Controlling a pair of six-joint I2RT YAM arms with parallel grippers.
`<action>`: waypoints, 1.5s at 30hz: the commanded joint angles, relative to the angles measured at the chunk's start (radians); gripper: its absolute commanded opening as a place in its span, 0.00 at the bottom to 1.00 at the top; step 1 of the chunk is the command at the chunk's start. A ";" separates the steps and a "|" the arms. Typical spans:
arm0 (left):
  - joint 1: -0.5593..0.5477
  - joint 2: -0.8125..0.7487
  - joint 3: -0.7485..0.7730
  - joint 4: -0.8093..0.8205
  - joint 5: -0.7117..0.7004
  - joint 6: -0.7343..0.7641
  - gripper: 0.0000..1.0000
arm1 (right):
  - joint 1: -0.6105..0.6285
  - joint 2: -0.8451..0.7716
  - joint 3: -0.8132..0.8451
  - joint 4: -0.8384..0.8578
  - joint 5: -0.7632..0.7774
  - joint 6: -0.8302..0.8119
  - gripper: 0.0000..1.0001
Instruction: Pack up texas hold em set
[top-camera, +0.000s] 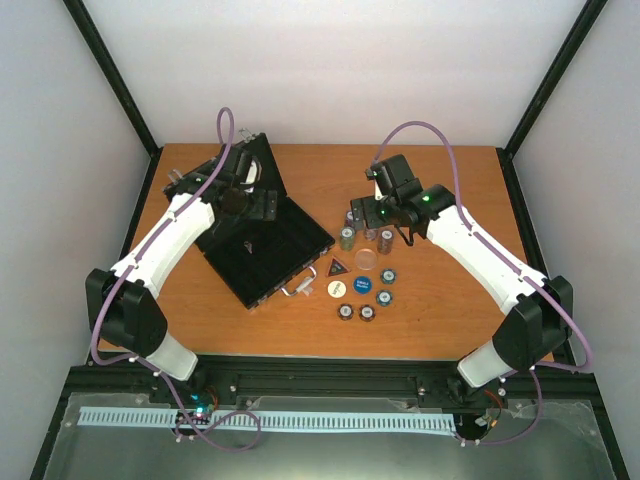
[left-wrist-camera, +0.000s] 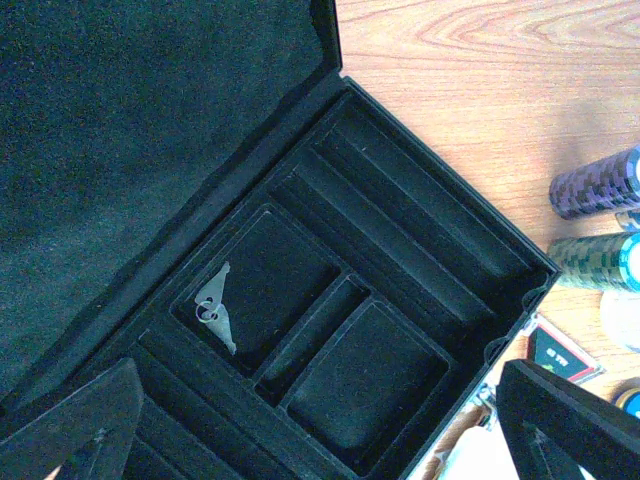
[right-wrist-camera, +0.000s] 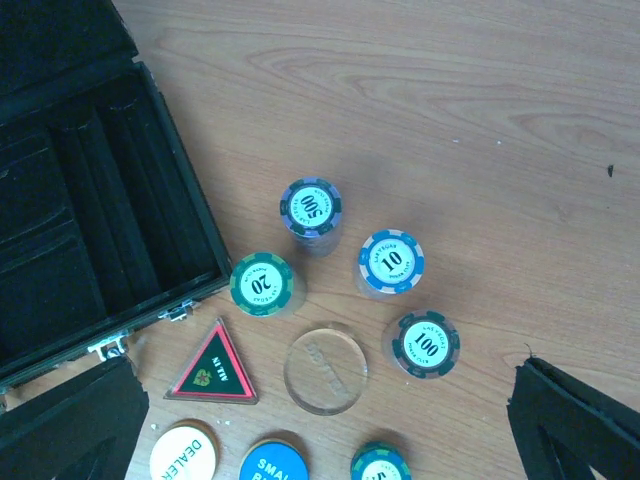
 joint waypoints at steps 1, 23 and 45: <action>-0.002 0.004 0.042 -0.004 0.004 -0.005 1.00 | 0.007 -0.015 0.014 -0.015 0.018 -0.039 1.00; -0.002 -0.032 -0.042 -0.009 0.005 -0.029 1.00 | 0.043 -0.032 -0.091 -0.109 -0.115 -0.106 0.98; -0.003 -0.106 -0.158 0.009 0.045 -0.050 1.00 | 0.093 0.090 -0.219 0.011 -0.104 0.089 0.86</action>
